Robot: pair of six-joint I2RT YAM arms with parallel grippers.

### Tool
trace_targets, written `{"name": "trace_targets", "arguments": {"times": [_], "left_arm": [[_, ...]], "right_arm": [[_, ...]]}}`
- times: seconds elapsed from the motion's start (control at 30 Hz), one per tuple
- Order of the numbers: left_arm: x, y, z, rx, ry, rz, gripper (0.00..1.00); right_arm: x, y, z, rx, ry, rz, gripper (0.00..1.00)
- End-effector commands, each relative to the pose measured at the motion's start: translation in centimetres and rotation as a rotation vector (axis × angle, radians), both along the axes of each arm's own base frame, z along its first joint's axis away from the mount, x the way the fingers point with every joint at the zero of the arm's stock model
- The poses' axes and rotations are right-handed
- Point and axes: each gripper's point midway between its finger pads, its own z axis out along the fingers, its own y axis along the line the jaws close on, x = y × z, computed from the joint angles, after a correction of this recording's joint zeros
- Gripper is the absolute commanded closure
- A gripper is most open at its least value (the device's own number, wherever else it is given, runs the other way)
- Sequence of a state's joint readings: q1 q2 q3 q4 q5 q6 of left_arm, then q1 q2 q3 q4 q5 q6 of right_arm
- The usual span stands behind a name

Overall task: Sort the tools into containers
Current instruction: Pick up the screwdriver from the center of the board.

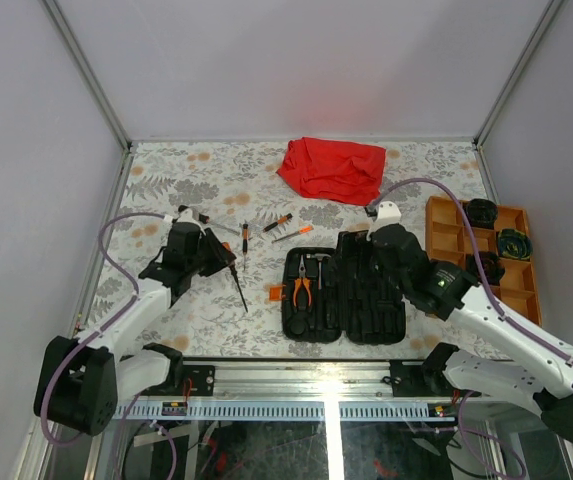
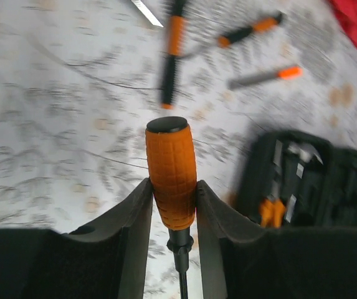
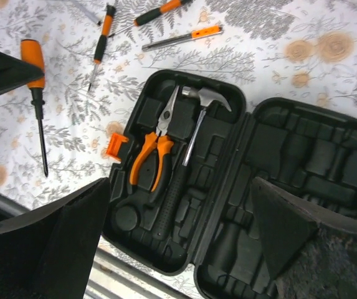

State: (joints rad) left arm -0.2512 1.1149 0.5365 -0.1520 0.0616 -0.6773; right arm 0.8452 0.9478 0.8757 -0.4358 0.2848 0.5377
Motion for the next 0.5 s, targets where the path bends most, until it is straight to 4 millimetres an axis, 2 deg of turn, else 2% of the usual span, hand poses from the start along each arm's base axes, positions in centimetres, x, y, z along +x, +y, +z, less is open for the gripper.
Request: {"name": "trace_targets", "arguments": {"times": [0.0,0.1,0.3,0.47], "left_arm": [[-0.2,-5.4,5.1,-0.122,-0.194,-0.255,0.91],[-1.1,-7.6,6.8,-0.152,-0.246,-0.338,0.91],[-2.4,-11.5,9.5,-0.224,-0.333,-0.455,0.91],[-2.3,-12.9,10.3,-0.220,-0.353,-0.485,0.92]], "right_arm": [[-0.1,3.1,0.8,0.198,0.027,0.162,0.01],[-0.5,4.5,0.6,0.297,0.024,0.230,0.02],[-1.4,6.5,0.0,0.445,0.016,0.310,0.16],[-1.2,6.6,-0.5,0.499,0.019,0.278,0.24]]}}
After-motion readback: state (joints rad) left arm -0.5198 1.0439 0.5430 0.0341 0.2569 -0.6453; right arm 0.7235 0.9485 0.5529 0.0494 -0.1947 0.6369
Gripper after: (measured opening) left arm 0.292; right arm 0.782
